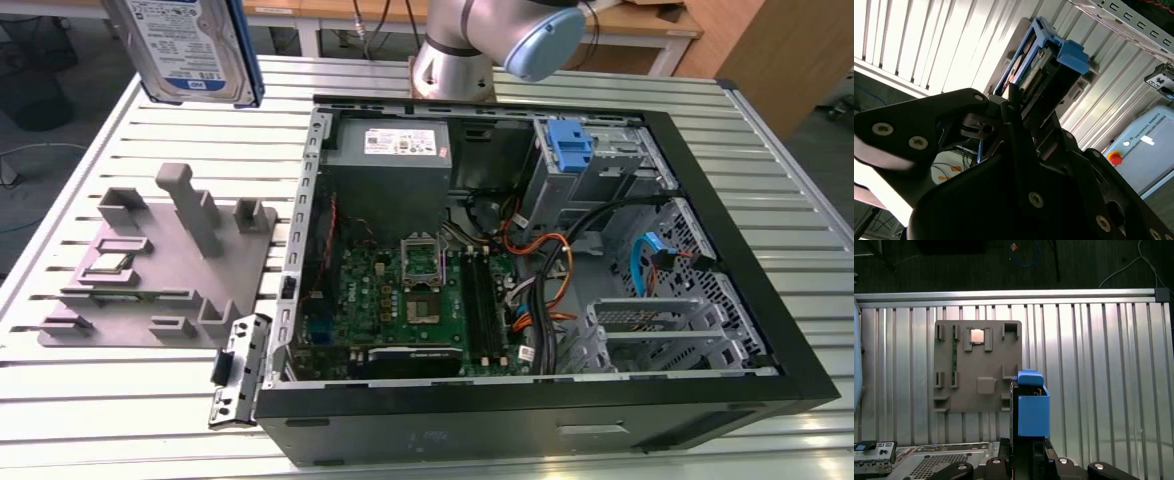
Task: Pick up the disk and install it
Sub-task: 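Pick up the disk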
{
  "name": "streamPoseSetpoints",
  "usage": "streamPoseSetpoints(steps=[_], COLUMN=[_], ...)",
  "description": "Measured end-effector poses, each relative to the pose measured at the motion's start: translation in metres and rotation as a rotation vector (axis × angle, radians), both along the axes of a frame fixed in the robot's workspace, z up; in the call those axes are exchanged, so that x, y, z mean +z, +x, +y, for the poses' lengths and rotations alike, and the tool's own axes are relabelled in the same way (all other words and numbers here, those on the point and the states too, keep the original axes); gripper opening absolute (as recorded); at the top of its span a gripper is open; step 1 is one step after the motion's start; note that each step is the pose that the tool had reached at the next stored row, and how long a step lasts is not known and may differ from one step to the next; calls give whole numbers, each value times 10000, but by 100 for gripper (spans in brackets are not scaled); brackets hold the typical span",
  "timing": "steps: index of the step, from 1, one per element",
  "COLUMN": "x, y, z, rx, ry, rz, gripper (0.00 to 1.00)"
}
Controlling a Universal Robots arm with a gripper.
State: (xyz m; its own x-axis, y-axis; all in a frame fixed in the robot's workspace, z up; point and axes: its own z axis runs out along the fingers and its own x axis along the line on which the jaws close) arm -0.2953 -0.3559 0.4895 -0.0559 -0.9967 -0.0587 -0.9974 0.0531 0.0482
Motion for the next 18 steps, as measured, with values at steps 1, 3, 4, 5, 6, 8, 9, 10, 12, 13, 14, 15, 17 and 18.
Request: streamPoseSetpoints(steps=[1, 3, 4, 5, 6, 8, 9, 10, 12, 13, 14, 15, 17, 18], x=[0, 0, 0, 0, 0, 0, 0, 0, 0, 0, -1, -1, -1, -1], y=[7, 21, 28, 37, 46, 68, 82, 97, 126, 141, 158, 175, 211, 228], z=[0, 0, 0, 0, 0, 0, 0, 0, 0, 0, 0, 0, 0, 0], rx=[0, 0, 0, 0, -1, -1, -1, 0, 0, 0, -1, -1, 0, -1], ry=[0, -1, 0, 0, 0, 0, 0, 0, 0, 0, 0, 0, 0, 0], rz=[0, 0, 1, 1, 0, 0, 0, 0, 0, 0, 0, 0, 0, 0], gripper=[35, 35, 35, 35, 35, 35, 35, 35, 35, 35, 35, 35, 35, 35])
